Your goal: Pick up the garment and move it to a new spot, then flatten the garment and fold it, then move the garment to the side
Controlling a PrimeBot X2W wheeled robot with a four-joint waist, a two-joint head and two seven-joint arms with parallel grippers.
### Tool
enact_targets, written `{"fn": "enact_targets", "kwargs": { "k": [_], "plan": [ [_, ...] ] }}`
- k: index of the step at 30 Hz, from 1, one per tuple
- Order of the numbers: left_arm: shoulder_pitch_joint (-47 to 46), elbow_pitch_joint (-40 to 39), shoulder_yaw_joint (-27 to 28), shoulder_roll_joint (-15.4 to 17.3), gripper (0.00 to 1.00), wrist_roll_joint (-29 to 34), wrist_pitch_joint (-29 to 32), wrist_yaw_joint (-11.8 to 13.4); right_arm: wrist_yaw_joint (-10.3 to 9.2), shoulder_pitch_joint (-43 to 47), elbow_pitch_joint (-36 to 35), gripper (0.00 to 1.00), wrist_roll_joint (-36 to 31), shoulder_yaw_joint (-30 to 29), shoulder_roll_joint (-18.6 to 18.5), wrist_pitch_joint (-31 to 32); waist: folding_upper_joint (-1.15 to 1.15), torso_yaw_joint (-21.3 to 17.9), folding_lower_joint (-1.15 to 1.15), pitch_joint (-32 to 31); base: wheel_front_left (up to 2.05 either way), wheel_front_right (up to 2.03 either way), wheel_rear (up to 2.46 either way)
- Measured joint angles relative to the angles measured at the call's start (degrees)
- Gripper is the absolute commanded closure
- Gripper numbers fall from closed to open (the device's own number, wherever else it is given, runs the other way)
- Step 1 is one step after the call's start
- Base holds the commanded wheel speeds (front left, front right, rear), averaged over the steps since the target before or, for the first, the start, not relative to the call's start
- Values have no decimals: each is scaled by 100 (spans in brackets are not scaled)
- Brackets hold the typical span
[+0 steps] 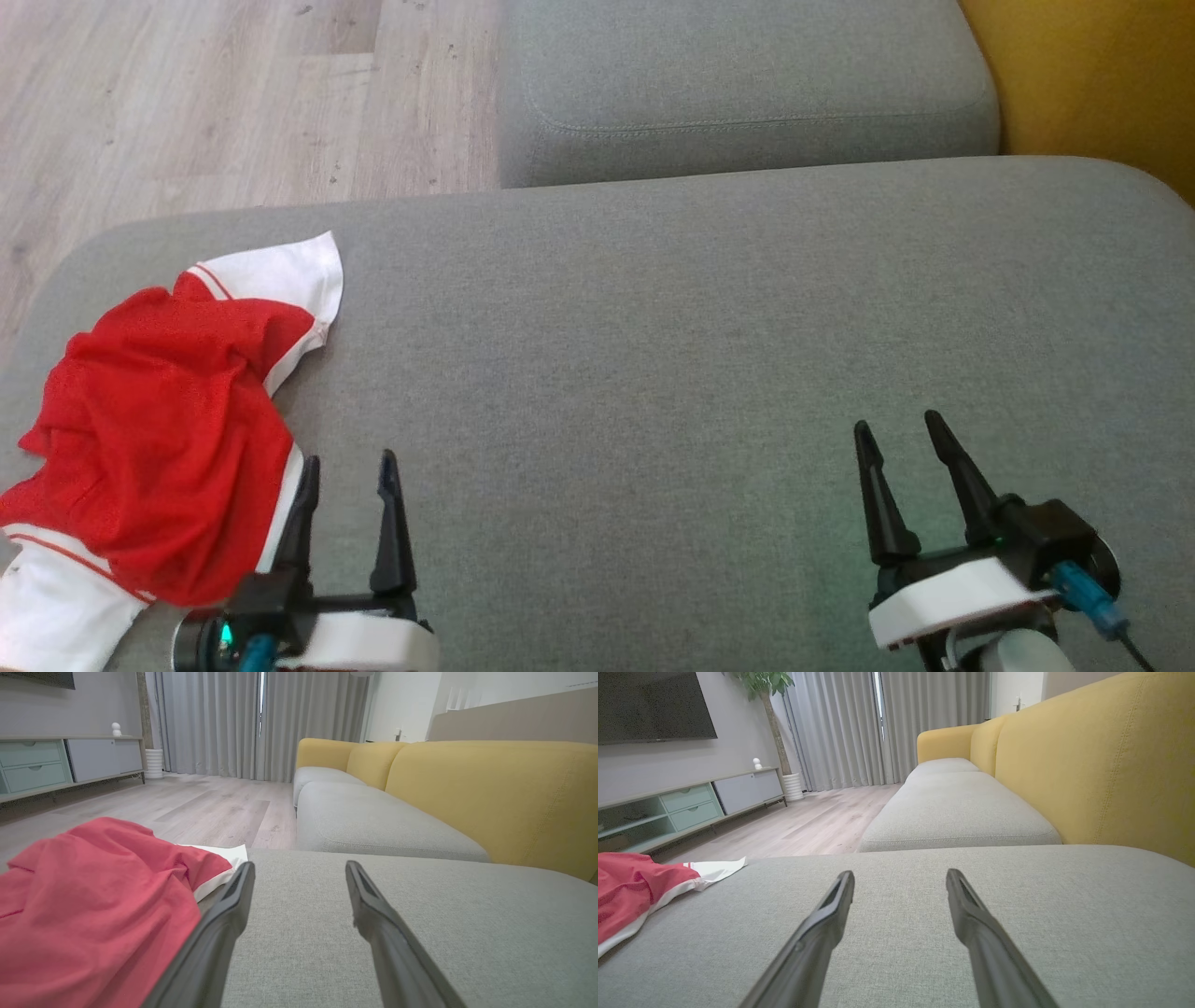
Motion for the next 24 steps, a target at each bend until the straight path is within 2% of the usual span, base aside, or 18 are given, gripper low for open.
{"fn": "enact_targets", "kwargs": {
  "k": [8,15,24],
  "plan": [
    [0,60,-100,0,0,460,-113,58,0,-1,5,0,-569,-4,2,-116,0,-29,0,-10,0,0,0],
    [0,134,-98,0,0,461,-123,111,0,-1,7,0,-624,-57,4,-116,0,-85,0,-21,0,0,0],
    [1,293,-80,0,0,330,-124,48,0,-2,34,0,-624,-107,4,-116,0,-169,0,-59,0,0,0]
  ]
}}
